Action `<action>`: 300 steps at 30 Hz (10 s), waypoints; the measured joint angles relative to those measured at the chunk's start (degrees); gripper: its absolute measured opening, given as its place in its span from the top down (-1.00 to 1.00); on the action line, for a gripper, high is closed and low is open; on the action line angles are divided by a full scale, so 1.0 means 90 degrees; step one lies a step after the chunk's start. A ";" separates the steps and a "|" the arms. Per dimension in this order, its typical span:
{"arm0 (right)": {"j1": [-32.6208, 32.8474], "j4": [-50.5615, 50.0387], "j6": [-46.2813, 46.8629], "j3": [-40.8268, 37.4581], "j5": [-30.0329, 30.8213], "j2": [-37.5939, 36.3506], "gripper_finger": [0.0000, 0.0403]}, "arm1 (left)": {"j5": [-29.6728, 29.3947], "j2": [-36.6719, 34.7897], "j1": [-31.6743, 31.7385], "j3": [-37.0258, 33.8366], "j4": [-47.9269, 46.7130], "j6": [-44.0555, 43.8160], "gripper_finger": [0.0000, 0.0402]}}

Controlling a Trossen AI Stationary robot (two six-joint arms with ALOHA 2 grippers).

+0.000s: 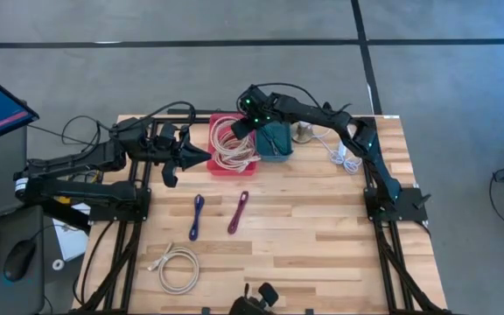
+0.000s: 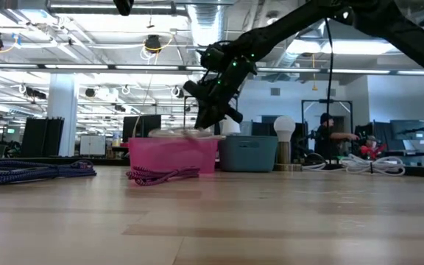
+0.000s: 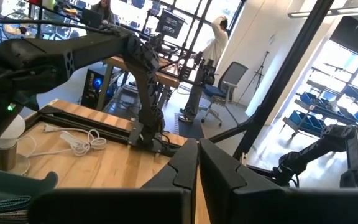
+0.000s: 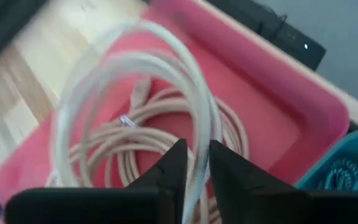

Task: Pick & Place USB Port
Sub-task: Put the light brown HDMI cable into the pink bin, then put the pink charger cable into the blue bin

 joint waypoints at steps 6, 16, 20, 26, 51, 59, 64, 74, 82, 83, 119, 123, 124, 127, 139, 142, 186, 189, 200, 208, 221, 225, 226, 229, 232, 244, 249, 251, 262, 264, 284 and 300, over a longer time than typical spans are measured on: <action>-0.0024 -0.0273 -0.0047 0.0219 -0.0278 -0.0030 0.55 | 0.0000 0.0000 0.0000 0.0000 0.0000 0.0000 0.92; 0.0401 -0.1171 -0.0838 0.1870 -0.2524 -0.0032 0.57 | 0.0000 0.0000 0.0000 0.0000 0.0000 -0.0001 0.92; 0.0750 -0.1819 -0.1462 0.2673 -0.2484 -0.0035 0.61 | 0.0000 -0.0061 0.0000 0.0000 -0.0003 -0.0215 0.92; 0.1249 -0.2136 -0.1925 0.2548 -0.1861 -0.0547 0.65 | 0.0000 -0.0395 0.0000 0.0007 -0.0214 -0.0231 0.92; 0.2671 -0.3625 -0.2442 0.2540 0.0875 -0.2021 0.66 | 0.0000 -0.0838 -0.0005 0.0009 -0.0670 -0.0219 0.92; 0.2843 -0.3834 -0.2215 0.2531 0.1411 -0.1947 0.66 | 0.0163 -0.0838 -0.0002 0.0005 -0.0673 -0.0233 0.92; 0.2861 -0.2631 -0.2093 0.2533 0.1377 -0.1960 0.66 | 0.0214 -0.0838 -0.0002 0.0005 -0.0673 -0.0233 0.92; 0.2879 -0.2299 -0.2145 0.2535 0.1360 -0.1960 0.66 | 0.0214 -0.0838 -0.0002 0.0002 -0.0673 -0.0236 0.92; 0.2879 -0.2242 -0.2145 0.2535 0.1358 -0.1960 0.66 | 0.0214 -0.0838 -0.0002 0.0002 -0.0673 -0.0236 0.92; 0.2879 -0.2194 -0.2147 0.2535 0.1358 -0.1960 0.66 | 0.0214 -0.0838 -0.0002 0.0002 -0.0673 -0.0236 0.92; 0.3574 0.0142 -0.1803 -0.1825 0.2194 -0.4762 0.99 | 0.0187 -0.0833 0.0000 -0.0002 -0.0670 0.0240 0.92; 0.3515 0.1857 -0.1252 -0.3736 0.2200 -0.5823 0.99 | 0.0185 -0.0833 0.0000 -0.0002 -0.0670 0.0240 0.92; 0.3515 0.2086 -0.1144 -0.4103 0.2200 -0.6073 0.99 | 0.0187 -0.0833 0.0000 -0.0002 -0.0670 0.0240 0.92; 0.3534 0.2469 -0.0905 -0.4952 0.2214 -0.6612 0.99 | 0.0187 -0.0833 -0.0002 -0.0002 -0.0670 0.0224 0.92; 0.4052 0.3988 0.0019 -0.6678 0.3203 -0.7858 0.99 | 0.0185 -0.0774 -0.0002 -0.0002 -0.1955 0.0146 0.92; 0.4171 0.4028 0.0021 -0.6718 0.3198 -0.7970 1.00 | 0.0187 -0.0739 -0.0002 -0.0002 -0.1908 0.0078 0.92; 0.4413 0.3857 -0.0212 -0.6722 0.3042 -0.8634 1.00 | -0.0364 0.4299 -0.0950 0.0000 -0.1180 -0.2638 0.30; 0.4413 0.3862 -0.0212 -0.6722 0.3043 -0.8634 1.00 | -0.0372 0.4504 -0.0950 0.0000 -0.1136 -0.2674 0.30; 0.4413 0.3866 -0.0196 -0.6722 0.3043 -0.8634 1.00 | -0.0556 0.5124 -0.0950 0.0000 -0.1027 -0.2676 0.30; 0.4413 0.3867 -0.0197 -0.6722 0.3043 -0.8634 1.00 | -0.0556 0.5526 -0.0950 0.0002 -0.0555 -0.2921 0.29; 0.4413 0.3866 -0.0200 -0.6722 0.3041 -0.8634 1.00 | -0.0495 0.6173 -0.0945 0.0027 -0.0255 -0.3125 0.28; 0.4413 0.3865 -0.0202 -0.6722 0.3038 -0.8634 1.00 | -0.0522 0.6219 -0.0947 0.0027 -0.0141 -0.3126 0.32; 0.4413 0.3865 -0.0204 -0.6722 0.3038 -0.8634 1.00 | -0.0534 0.6222 -0.0949 0.0024 -0.0129 -0.3123 0.34; 0.4413 0.3865 -0.0205 -0.6722 0.3036 -0.8634 1.00 | -0.0620 0.6229 -0.0952 0.0022 -0.0122 -0.3125 0.47; 0.4413 0.3865 -0.0209 -0.6722 0.3036 -0.8634 1.00 | -0.0664 0.6234 -0.0950 0.0017 -0.0114 -0.3119 0.66; 0.4413 0.3580 -0.0214 -0.6717 0.3031 -0.9038 1.00 | -0.0625 0.5431 -0.0950 -0.0029 -0.0117 -0.2741 0.94; 0.4413 0.3277 -0.0212 -0.6717 0.3038 -0.9308 1.00 | -0.0859 0.4222 -0.0945 -0.0015 0.0007 -0.2594 0.94; 0.4413 0.3260 -0.0212 -0.6717 0.3041 -0.9359 1.00 | -0.1087 0.3711 -0.0873 -0.0011 0.0186 -0.2561 0.94; 0.4413 0.3121 -0.0214 -0.6717 0.3220 -0.9379 1.00 | -0.1734 0.2336 0.0311 0.0007 0.1387 -0.2097 0.94; 0.4413 0.3110 -0.0214 -0.6717 0.3230 -0.9381 1.00 | -0.1715 0.2433 0.0575 0.0007 0.1408 -0.2091 0.94; 0.4413 0.3101 -0.0214 -0.6717 0.3242 -0.9387 1.00 | -0.0627 0.5422 0.1427 0.1738 0.2560 -0.2235 0.94; 0.4404 0.2932 -0.0214 -0.6720 0.3434 -0.9387 1.00 | -0.0993 0.6814 0.1608 0.2338 0.2425 -0.2234 0.94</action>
